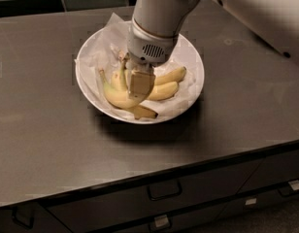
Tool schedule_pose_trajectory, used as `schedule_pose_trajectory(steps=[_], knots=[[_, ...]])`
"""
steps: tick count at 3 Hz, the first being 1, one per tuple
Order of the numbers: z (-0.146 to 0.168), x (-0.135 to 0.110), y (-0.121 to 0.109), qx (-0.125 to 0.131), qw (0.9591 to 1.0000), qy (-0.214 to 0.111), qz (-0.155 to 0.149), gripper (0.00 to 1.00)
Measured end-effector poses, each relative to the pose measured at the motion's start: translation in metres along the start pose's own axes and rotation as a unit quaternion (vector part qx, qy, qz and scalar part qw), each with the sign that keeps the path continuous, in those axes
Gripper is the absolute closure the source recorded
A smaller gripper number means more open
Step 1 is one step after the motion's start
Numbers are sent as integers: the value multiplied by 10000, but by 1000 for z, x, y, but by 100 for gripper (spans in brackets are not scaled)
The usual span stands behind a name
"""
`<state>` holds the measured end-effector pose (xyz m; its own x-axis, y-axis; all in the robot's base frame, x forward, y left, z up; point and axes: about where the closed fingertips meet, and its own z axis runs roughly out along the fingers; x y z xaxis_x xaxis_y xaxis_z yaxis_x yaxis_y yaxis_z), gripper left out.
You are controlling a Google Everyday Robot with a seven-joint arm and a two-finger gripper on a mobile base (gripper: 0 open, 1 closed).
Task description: Pick banana from white bowl
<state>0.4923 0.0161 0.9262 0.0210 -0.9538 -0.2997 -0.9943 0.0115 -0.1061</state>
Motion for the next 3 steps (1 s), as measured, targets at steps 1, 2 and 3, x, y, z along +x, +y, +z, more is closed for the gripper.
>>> schedule_pose_trajectory(steps=[1, 2, 3], knots=[[-25, -9, 0, 343, 9993, 77, -113, 100], [-50, -21, 4, 672, 9973, 151, -241, 100], [-72, -31, 10, 984, 9944, 180, -354, 100]])
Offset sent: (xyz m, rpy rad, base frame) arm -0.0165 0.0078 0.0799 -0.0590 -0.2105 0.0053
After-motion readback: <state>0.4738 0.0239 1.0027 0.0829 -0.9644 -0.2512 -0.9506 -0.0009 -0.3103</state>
